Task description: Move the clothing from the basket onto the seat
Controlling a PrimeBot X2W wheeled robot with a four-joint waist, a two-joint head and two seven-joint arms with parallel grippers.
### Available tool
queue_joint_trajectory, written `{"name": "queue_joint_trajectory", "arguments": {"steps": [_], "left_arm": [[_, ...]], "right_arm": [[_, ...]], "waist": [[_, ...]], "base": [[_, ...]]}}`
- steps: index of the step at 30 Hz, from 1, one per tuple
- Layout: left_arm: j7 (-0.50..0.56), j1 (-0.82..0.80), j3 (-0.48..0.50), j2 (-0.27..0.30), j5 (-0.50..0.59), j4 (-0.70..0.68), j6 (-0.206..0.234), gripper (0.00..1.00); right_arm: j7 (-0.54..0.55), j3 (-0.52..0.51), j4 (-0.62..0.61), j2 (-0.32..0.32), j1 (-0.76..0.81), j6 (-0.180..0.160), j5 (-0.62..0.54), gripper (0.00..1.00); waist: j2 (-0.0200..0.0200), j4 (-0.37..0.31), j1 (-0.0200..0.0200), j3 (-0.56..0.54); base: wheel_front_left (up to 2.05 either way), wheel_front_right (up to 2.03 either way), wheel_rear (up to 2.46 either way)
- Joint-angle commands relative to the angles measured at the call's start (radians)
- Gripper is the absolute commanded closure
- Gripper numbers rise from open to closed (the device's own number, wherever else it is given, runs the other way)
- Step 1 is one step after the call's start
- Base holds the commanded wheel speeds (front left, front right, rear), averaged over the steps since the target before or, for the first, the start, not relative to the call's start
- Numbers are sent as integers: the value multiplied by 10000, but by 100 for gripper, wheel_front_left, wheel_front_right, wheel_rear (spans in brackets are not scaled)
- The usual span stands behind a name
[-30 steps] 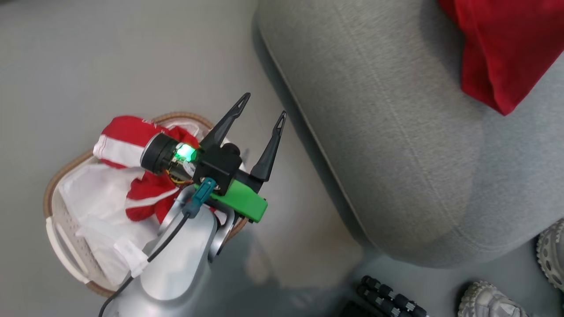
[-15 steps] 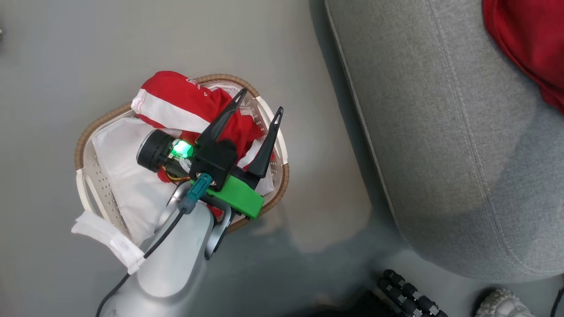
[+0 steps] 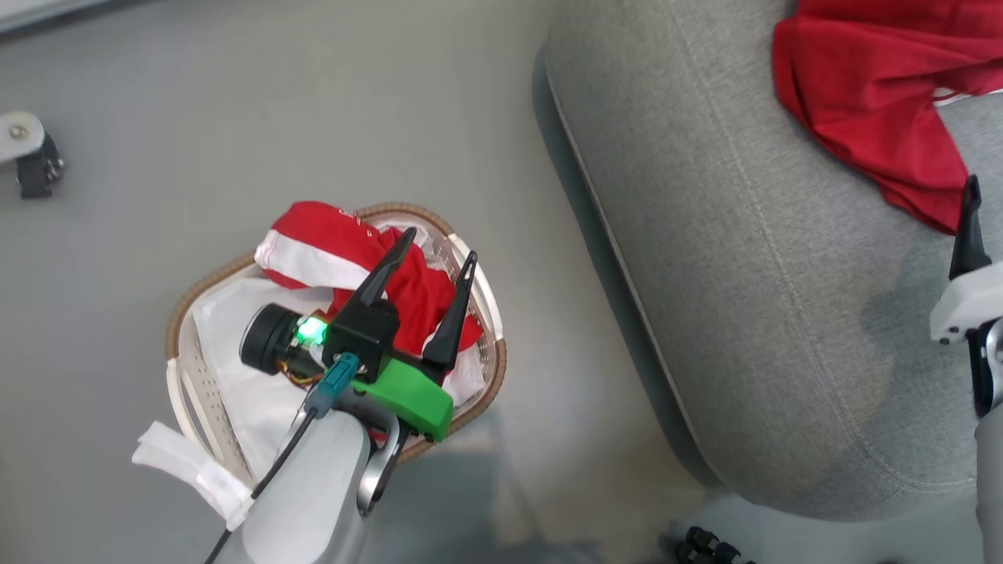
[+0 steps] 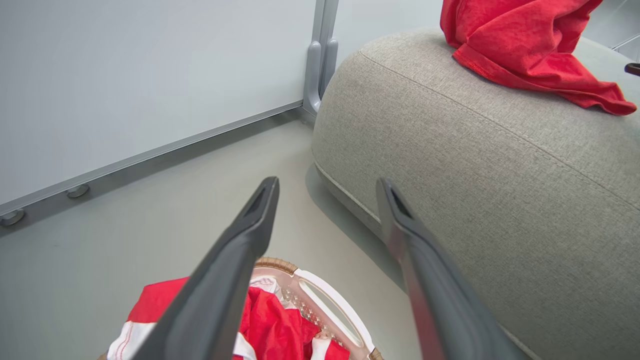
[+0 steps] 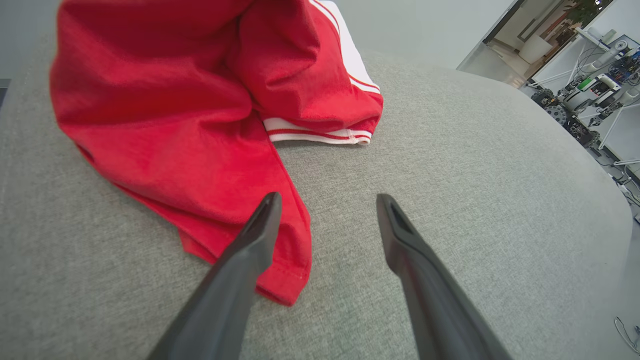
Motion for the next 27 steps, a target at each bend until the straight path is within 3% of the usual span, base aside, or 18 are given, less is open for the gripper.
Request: {"name": "queue_joint_trajectory", "arguments": {"steps": [1, 9, 15, 27], "left_arm": [[1, 276, 132, -39, -29, 14, 70, 0], [1, 1100, 842, -130, -135, -26, 346, 0], [3, 1586, 1675, -157, -141, -81, 786, 0], [1, 2414, 3561, -184, 73, 149, 1209, 0]], "right_arm": [[-21, -17, -227, 62, 330, -14, 160, 0], [-20, 763, -1777, 487, 1279, -14, 909, 0], [-20, 1793, -2463, 689, 1741, -12, 1524, 0], [-20, 3126, -2456, 1324, 2181, -12, 2222, 0]], "waist": [[-1, -140, 0, -927], [-1, 305, 0, -1967], [-1, 949, 0, -2548], [-1, 2260, 0, -3357]], "base": [[0, 0, 0], [0, 0, 0], [0, 0, 0], [0, 0, 0]]}}
